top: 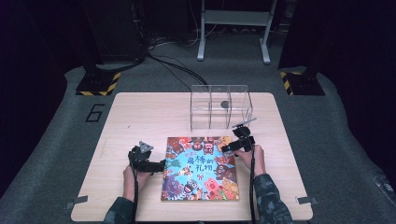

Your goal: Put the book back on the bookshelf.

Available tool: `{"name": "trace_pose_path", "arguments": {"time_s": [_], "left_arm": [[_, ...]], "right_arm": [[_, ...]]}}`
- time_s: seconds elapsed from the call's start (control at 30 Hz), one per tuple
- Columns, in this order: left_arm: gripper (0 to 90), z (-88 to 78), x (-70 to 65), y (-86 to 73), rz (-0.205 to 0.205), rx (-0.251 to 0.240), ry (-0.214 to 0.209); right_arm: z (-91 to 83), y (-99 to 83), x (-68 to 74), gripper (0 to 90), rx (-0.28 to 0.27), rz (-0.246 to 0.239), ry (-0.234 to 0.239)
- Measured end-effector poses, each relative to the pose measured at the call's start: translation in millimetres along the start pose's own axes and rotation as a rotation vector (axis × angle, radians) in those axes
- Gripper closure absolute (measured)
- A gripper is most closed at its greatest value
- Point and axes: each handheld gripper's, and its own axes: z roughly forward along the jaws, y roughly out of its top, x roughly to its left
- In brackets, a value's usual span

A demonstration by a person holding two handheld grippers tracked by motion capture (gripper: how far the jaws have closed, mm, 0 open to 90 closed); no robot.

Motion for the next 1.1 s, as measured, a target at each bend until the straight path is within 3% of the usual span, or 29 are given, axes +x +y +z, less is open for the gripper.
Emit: {"name": "trace_pose_path", "arguments": {"time_s": [0.4,0.83,1.1], "left_arm": [[0.1,0.1,-0.4,-0.1,-0.004,-0.004,0.002],[0.2,0.1,-0.3,-0.1,-0.003,-0.004,0.001],[0.2,0.0,-0.3,-0.2,-0.002,-0.005,0.001]], "right_arm": [[-13.5,-5.6,1.6,36.8,-0.068,0.047,0.07],[-23.5,-2.7,6.3,39.3,-0.086,0.021,0.058],[-41.1,2.6,13.1,42.3,-0.118,0.002,0.089]]}}
